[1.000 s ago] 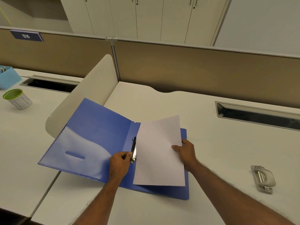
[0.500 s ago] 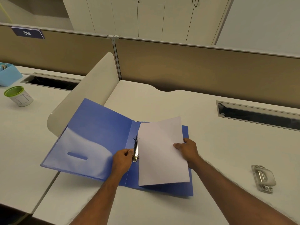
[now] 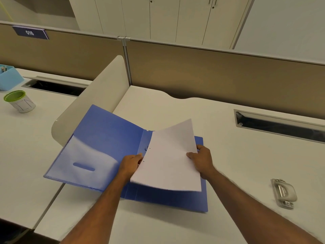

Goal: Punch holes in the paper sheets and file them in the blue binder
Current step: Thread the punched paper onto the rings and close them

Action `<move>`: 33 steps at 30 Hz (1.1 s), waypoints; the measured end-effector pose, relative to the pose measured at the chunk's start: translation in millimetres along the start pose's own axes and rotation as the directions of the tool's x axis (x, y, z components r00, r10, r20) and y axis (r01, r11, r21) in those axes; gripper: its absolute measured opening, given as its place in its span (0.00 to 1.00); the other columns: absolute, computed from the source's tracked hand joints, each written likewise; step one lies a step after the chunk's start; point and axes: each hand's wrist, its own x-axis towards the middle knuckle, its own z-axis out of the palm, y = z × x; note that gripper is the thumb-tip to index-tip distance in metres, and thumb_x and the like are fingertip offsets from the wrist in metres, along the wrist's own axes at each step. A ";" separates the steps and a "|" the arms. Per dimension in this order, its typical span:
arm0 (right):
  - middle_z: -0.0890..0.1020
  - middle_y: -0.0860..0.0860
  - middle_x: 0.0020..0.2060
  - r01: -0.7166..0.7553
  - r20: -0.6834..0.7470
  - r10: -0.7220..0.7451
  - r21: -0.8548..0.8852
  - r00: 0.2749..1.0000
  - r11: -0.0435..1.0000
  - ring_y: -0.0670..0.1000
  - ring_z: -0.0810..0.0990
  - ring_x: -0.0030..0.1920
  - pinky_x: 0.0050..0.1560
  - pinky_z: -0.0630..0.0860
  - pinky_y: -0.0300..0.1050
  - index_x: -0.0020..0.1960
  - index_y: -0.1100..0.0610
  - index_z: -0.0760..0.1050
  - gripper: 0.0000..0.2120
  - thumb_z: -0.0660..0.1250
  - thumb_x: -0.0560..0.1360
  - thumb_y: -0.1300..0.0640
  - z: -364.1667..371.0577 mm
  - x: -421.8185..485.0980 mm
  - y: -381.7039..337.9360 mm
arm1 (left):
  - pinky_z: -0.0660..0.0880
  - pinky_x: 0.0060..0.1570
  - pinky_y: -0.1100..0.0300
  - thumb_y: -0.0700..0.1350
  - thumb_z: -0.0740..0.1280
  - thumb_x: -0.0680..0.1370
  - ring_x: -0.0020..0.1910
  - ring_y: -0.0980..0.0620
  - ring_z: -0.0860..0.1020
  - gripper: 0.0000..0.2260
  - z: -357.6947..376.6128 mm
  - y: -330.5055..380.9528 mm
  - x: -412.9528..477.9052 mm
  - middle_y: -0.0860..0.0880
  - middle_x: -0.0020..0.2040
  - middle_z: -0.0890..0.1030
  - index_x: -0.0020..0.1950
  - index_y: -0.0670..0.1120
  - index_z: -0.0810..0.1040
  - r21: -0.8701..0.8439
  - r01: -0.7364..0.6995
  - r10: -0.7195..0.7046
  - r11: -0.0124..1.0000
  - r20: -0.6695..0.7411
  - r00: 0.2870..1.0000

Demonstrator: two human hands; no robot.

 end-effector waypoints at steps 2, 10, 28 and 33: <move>0.82 0.55 0.51 0.054 -0.016 -0.055 -0.055 0.998 0.997 0.58 0.82 0.49 0.51 0.80 0.55 0.55 0.58 0.76 0.12 0.68 0.71 0.65 0.9 -2.8 2.1 | 0.72 0.36 0.60 0.48 0.65 0.78 0.35 0.50 0.75 0.15 -0.6 -1.5 -0.8 0.46 0.35 0.80 0.36 0.41 0.79 0.036 -0.011 0.010 0.999 0.019 1.000; 0.81 0.55 0.54 0.115 -0.074 -0.126 -0.134 0.989 0.984 0.57 0.81 0.52 0.52 0.79 0.49 0.58 0.60 0.75 0.14 0.68 0.73 0.63 4.6 -9.4 4.0 | 0.74 0.36 0.65 0.44 0.70 0.75 0.41 0.50 0.80 0.07 7.1 -8.6 3.4 0.48 0.43 0.82 0.49 0.42 0.82 0.228 -0.127 0.120 0.965 0.045 0.992; 0.79 0.51 0.50 0.159 -0.079 -0.174 -0.172 0.982 0.972 0.52 0.79 0.48 0.50 0.75 0.43 0.59 0.60 0.74 0.13 0.67 0.75 0.62 3.8 -22.4 -0.9 | 0.75 0.45 0.61 0.46 0.65 0.78 0.44 0.51 0.77 0.10 7.8 -30.6 1.8 0.49 0.46 0.80 0.54 0.41 0.80 0.332 -0.253 0.242 0.909 0.074 0.967; 0.77 0.48 0.49 0.193 -0.085 -0.212 -0.191 0.974 0.963 0.49 0.77 0.48 0.51 0.73 0.41 0.61 0.60 0.74 0.14 0.66 0.76 0.62 3.7 -28.1 -6.4 | 0.77 0.48 0.60 0.45 0.68 0.76 0.44 0.51 0.78 0.08 10.4 -32.7 -2.1 0.49 0.47 0.81 0.54 0.44 0.79 0.242 -0.265 0.266 0.933 0.028 0.964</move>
